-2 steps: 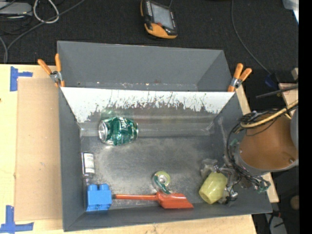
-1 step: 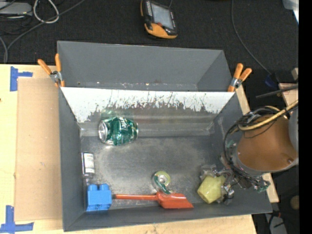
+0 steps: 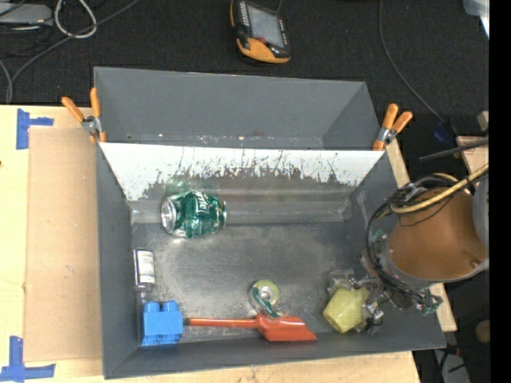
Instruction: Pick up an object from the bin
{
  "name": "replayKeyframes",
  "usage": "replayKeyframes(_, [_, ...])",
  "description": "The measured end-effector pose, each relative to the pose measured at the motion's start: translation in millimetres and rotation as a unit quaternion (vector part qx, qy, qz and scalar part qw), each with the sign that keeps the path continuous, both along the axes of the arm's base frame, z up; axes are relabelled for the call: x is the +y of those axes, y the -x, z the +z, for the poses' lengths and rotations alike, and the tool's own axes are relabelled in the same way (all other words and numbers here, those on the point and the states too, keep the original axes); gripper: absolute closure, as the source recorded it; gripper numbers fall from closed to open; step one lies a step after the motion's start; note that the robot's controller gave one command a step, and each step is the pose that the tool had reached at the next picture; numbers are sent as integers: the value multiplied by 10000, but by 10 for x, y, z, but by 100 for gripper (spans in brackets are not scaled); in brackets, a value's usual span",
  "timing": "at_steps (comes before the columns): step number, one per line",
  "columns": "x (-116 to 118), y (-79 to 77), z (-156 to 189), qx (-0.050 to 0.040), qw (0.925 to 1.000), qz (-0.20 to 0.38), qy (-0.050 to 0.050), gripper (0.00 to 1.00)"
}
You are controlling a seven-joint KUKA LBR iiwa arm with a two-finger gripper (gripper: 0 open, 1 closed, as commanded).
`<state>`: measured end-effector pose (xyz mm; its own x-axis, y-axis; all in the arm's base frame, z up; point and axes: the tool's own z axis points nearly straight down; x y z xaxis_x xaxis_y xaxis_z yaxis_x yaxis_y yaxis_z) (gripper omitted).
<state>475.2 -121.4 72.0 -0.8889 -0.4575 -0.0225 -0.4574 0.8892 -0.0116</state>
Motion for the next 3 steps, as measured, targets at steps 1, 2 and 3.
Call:
replayKeyframes(1, [20, 32, 304, 61, 10000, -11, -19, 100])
replayKeyframes(2, [27, 27, 592, 59, 10000, -26, -23, 100])
replayKeyframes(3, [31, 21, 718, 49, 10000, -39, -22, 100])
